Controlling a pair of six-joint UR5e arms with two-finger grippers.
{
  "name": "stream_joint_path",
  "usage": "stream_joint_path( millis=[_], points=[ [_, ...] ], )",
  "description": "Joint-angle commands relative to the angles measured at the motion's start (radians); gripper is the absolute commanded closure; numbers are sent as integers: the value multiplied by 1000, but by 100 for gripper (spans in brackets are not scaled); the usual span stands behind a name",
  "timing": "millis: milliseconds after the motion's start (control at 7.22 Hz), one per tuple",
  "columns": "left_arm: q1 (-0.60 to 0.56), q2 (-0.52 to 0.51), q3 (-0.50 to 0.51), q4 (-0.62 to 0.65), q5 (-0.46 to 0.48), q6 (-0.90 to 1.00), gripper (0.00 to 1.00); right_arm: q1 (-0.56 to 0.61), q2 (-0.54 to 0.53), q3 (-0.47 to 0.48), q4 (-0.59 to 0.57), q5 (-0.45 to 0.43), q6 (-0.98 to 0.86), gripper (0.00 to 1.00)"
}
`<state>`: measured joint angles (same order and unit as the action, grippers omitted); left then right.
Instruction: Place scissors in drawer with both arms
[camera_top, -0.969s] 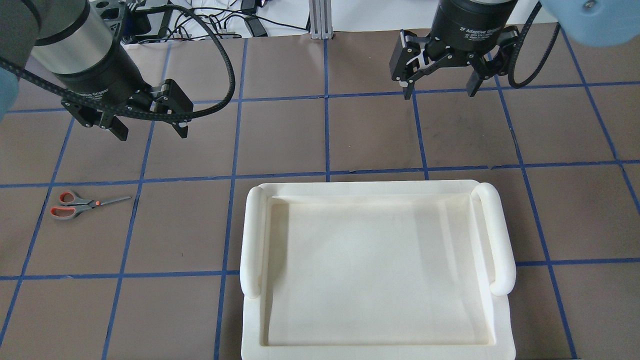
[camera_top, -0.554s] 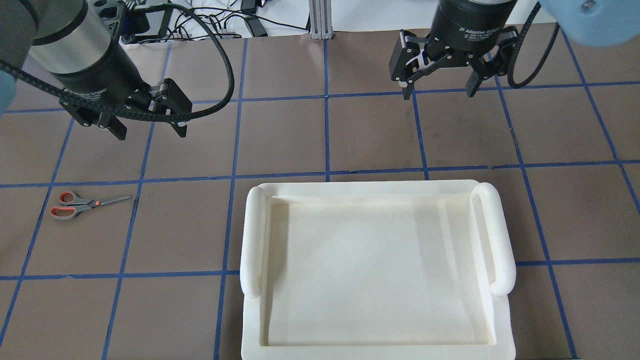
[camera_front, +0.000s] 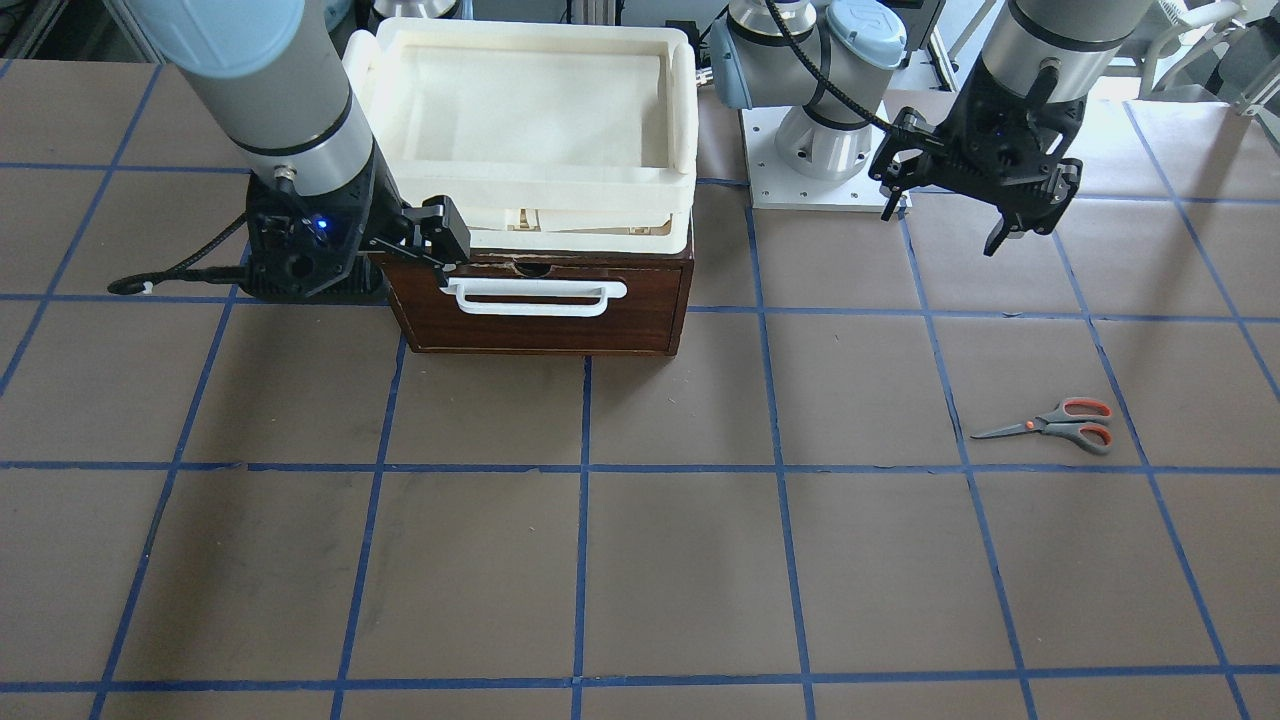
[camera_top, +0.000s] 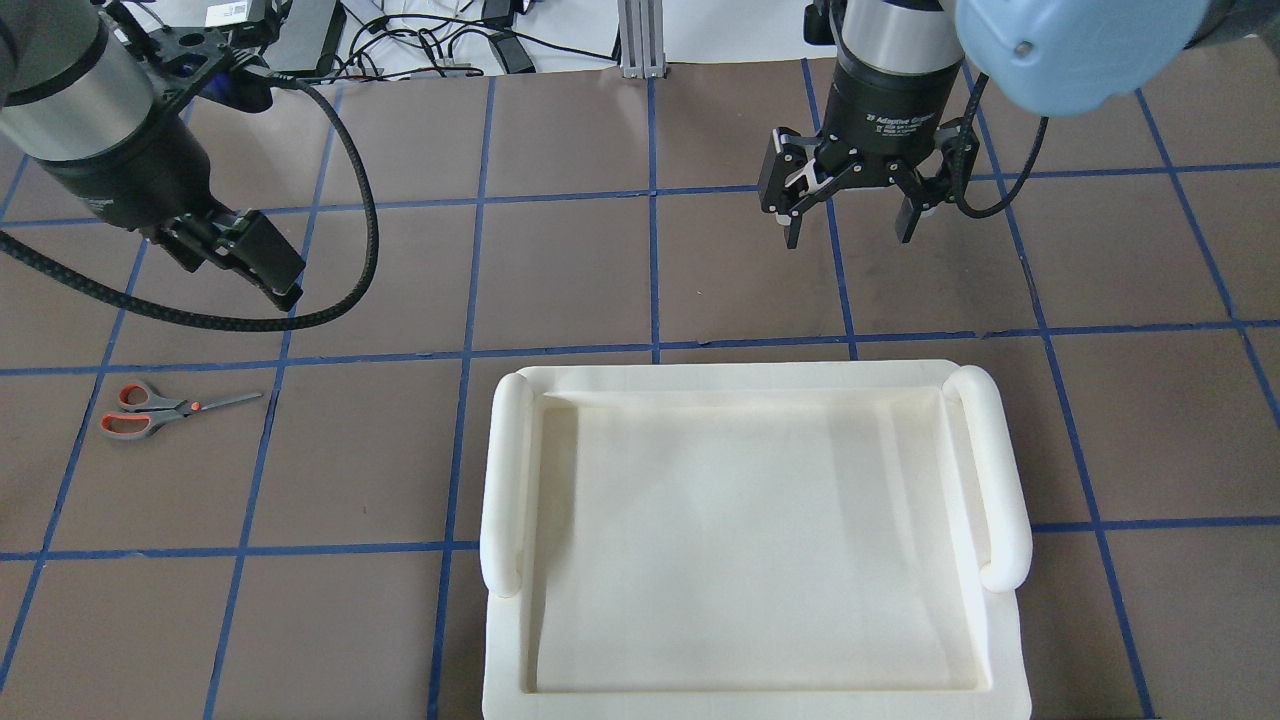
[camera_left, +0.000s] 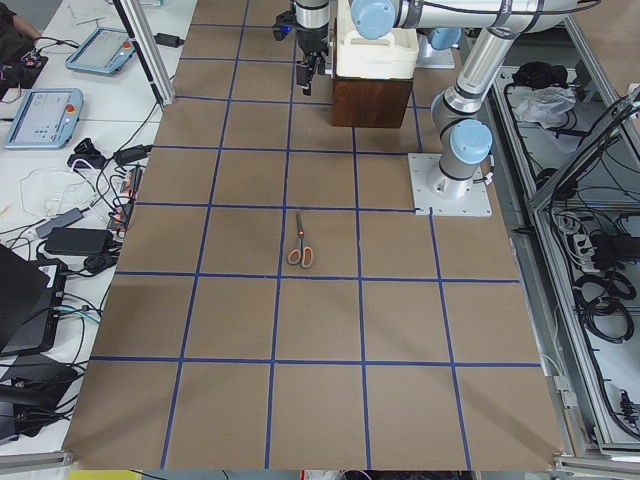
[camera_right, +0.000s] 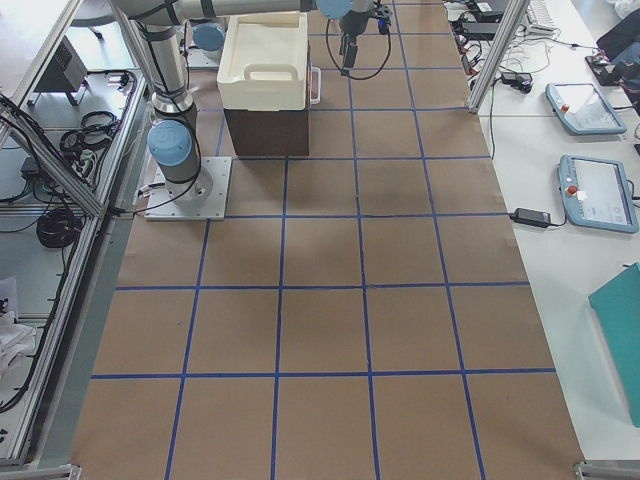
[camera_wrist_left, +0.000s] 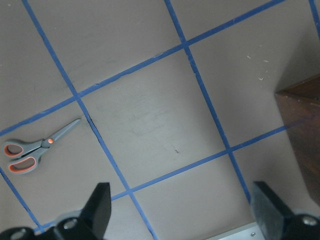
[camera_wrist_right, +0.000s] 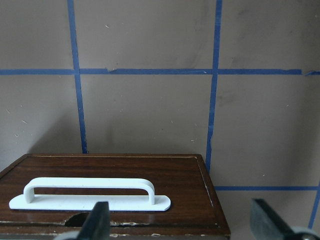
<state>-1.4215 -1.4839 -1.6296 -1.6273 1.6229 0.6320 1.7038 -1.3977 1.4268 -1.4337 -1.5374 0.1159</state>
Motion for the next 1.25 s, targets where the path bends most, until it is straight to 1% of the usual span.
stream_joint_path(
  millis=[0,138,415,554,692,831,969,1108],
  points=[
    [120,-6,-7,-5,6,187,0,10,60,7,4,160,-19,0],
    [198,-15,-10,-5,6,333,0,10,92,7,-5,227,-91,0],
    [362,-38,-70,3,5,753,0,7,114,12,4,220,-479,0],
    [430,-68,-82,24,5,916,0,2,126,23,-17,218,-604,0],
    [487,-129,-88,105,3,1039,0,4,143,29,-77,220,-806,0],
    [498,-198,-92,168,5,1133,0,11,152,46,-83,220,-1001,0],
    [497,-255,-93,244,2,1153,0,8,151,84,-80,194,-1218,0],
    [495,-307,-93,353,-4,1252,0,11,148,121,-85,177,-1345,0]
  ],
)
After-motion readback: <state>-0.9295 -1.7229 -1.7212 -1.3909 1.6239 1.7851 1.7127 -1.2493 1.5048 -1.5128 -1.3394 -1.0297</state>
